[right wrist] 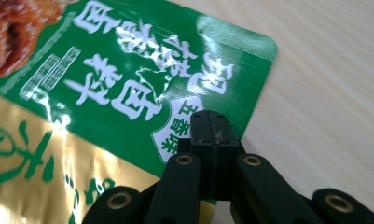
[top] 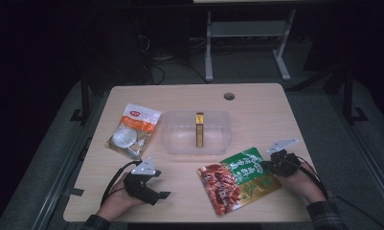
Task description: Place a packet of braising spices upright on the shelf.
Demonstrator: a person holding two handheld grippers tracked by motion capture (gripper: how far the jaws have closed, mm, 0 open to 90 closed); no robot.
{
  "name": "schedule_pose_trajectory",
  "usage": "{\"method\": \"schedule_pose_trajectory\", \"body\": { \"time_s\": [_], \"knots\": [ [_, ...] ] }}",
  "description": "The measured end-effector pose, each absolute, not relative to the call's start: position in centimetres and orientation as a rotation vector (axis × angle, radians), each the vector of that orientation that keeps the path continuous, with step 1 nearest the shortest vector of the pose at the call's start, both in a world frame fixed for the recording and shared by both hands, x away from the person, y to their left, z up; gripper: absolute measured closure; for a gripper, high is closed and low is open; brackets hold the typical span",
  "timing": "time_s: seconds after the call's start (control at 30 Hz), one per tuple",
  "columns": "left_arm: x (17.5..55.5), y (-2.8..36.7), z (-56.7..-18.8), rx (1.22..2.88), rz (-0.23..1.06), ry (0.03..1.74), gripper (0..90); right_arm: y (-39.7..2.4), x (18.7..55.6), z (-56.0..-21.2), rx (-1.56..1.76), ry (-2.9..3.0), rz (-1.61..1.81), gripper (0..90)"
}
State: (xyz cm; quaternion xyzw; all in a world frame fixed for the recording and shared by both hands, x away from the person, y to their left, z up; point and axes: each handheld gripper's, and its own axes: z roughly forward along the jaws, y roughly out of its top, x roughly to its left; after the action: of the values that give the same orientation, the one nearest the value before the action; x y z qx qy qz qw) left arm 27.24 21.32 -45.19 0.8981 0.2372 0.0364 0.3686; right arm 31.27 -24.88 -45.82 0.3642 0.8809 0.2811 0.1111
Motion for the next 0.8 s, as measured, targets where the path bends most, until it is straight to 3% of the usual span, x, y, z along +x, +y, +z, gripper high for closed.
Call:
{"method": "schedule_pose_trajectory", "body": {
  "time_s": [0.57, 0.8],
  "knots": [
    [27.1, 20.9, -45.2, 2.3, 0.082, 0.589, 14.3, -16.3, 27.8, -45.7, 0.734, 2.772, 0.893, 90.0],
    [26.8, 19.6, -45.3, 2.305, 0.069, 0.531, 14.3, -16.5, 27.7, -44.9, 0.769, 2.715, 1.032, 89.2]
  ]
}}
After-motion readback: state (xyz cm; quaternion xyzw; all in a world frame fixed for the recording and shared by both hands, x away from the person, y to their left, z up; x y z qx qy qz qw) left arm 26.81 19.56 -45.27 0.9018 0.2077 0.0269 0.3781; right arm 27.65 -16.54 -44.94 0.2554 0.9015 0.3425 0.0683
